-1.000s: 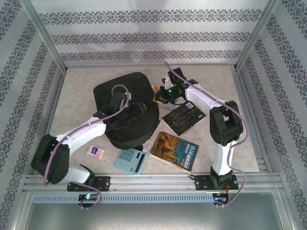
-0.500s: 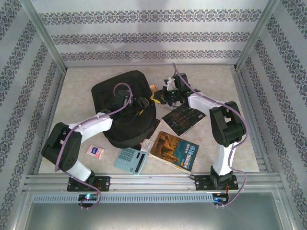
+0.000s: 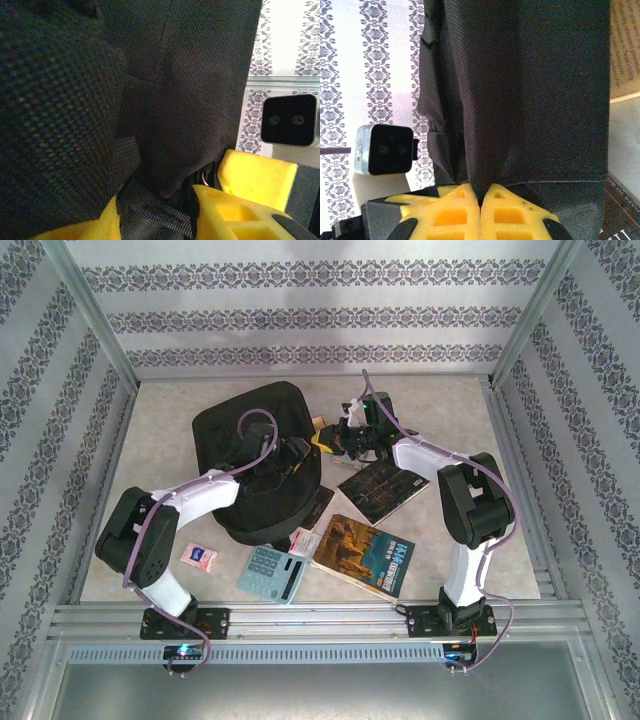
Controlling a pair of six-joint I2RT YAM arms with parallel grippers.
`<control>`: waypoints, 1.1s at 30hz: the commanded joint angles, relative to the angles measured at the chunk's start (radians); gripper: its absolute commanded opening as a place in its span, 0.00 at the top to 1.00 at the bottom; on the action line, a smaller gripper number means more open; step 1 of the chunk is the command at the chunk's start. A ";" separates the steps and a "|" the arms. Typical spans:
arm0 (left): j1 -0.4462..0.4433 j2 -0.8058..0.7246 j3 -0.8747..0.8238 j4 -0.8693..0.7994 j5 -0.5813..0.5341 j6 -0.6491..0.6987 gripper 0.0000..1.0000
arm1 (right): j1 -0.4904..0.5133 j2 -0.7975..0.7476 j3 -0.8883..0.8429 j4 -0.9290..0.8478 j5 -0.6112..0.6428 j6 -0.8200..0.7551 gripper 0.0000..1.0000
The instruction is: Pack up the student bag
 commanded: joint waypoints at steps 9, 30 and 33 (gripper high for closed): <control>0.025 0.057 0.107 -0.036 -0.066 0.065 0.80 | 0.028 -0.072 -0.020 0.047 -0.025 -0.039 1.00; 0.026 -0.056 0.081 -0.060 -0.041 0.161 1.00 | -0.014 -0.098 -0.063 0.022 0.184 -0.014 1.00; 0.024 -0.076 0.055 -0.045 -0.016 0.162 1.00 | -0.015 -0.098 -0.063 0.013 0.221 -0.012 1.00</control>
